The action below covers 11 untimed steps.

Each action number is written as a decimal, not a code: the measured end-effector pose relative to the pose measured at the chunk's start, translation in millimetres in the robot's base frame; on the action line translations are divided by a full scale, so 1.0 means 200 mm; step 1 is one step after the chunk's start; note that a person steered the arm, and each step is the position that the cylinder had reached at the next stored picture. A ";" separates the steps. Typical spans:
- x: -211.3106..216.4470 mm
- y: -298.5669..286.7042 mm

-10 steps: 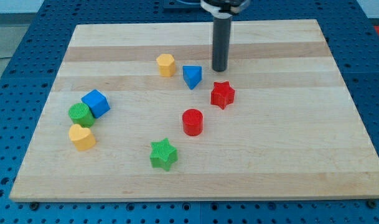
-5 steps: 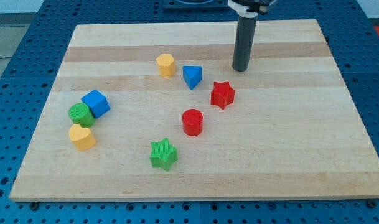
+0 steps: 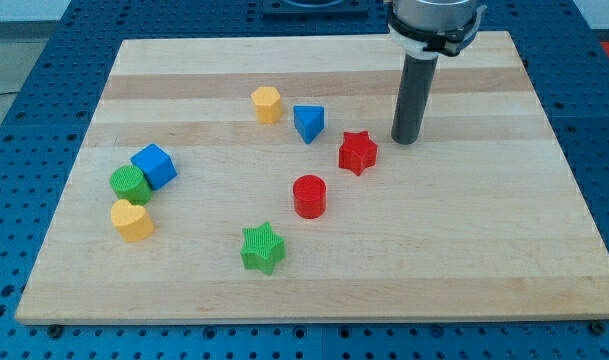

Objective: Place the yellow hexagon towards blue cube

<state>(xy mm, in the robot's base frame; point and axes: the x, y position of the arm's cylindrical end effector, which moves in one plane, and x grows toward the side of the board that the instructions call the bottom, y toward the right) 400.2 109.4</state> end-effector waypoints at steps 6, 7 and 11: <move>-0.63 -0.36; -0.57 -0.56; -0.41 -0.74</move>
<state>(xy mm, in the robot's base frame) 317.5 -38.0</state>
